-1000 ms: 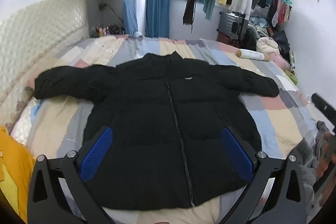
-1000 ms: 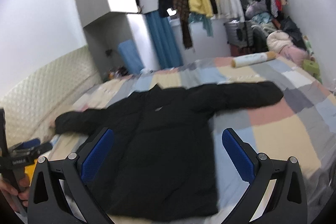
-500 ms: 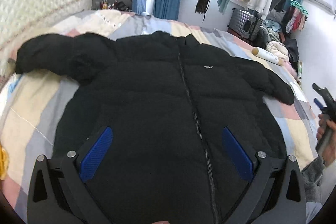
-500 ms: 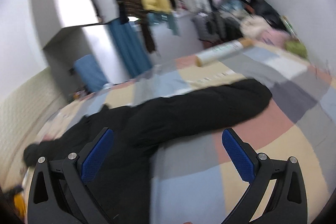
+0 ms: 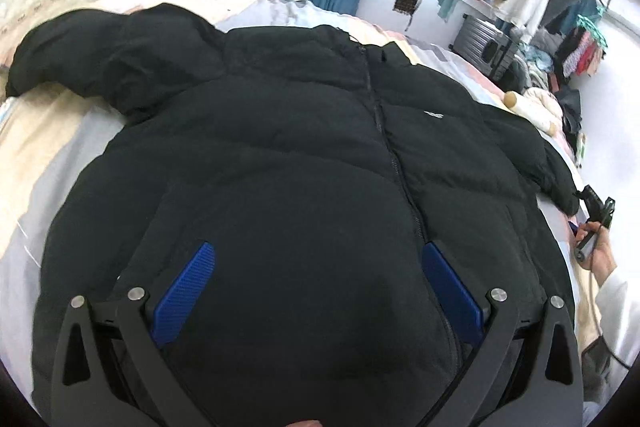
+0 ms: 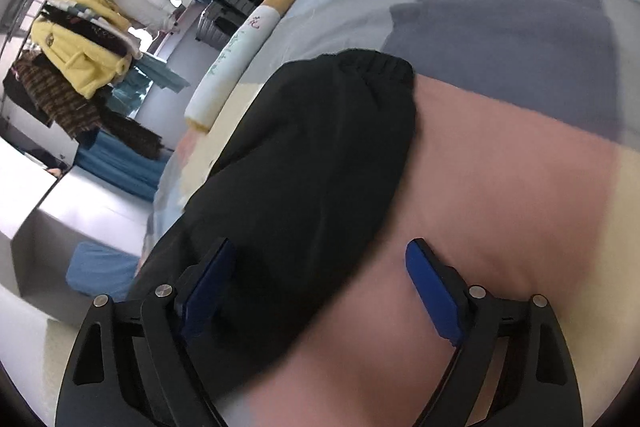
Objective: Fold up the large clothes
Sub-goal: 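Reach the right tool to the jacket sleeve cuff and grasp it, then lift the sleeve with the right tool, lay it across the jacket body, open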
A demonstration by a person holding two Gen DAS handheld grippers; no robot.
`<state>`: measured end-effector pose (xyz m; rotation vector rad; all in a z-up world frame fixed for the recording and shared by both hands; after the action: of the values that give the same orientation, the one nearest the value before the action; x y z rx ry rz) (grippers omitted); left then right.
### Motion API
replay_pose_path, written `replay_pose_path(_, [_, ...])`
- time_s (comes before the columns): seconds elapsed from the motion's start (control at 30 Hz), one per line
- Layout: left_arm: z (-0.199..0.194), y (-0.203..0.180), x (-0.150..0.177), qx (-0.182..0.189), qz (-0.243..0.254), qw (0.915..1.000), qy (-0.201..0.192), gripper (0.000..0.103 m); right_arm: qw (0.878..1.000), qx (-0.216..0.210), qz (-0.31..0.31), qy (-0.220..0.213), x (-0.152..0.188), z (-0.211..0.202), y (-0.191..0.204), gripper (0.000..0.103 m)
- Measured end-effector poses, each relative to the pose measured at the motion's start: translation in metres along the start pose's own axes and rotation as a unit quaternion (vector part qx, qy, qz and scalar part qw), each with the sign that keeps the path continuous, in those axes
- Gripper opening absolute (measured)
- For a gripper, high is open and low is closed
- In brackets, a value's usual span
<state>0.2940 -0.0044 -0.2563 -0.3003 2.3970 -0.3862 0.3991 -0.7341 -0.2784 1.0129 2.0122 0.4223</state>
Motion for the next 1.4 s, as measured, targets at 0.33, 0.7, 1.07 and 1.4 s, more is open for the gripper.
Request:
replay_pose_path(0.33, [0.011, 0.005, -0.006, -0.036, 0.011, 0.9990, -0.026, 0.103, 0.997, 0.001, -0.043, -0.069, -0.040, 0.035, 0.008, 0.077])
replay_pose_path(0.7, [0.002, 0.018, -0.011, -0.051, 0.003, 0.9982, -0.031, 0.103, 0.989, 0.049, -0.085, -0.108, -0.079, -0.023, 0.035, 0.004])
replay_pose_path(1.07, [-0.028, 0.036, -0.017, -0.062, 0.002, 0.9971, -0.043, 0.103, 0.970, 0.036, -0.160, -0.179, -0.119, -0.146, 0.133, 0.000])
replay_pose_path(1.4, [-0.061, 0.027, -0.013, -0.063, 0.042, 0.9943, -0.075, 0.103, 0.941, 0.015, -0.268, -0.206, -0.082, -0.210, 0.268, 0.002])
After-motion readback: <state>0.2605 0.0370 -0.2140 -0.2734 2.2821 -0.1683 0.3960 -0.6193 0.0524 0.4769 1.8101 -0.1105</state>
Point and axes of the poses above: each gripper's, at about its wrist camera, not at the fingertips, and z roughly the way its jaws point, y to its left, x to its underside, the point moved 8 cm from there along z, roughly the way its jaws point, and after that the axes turned 7 degrees about -z, right-handed, at the moved point
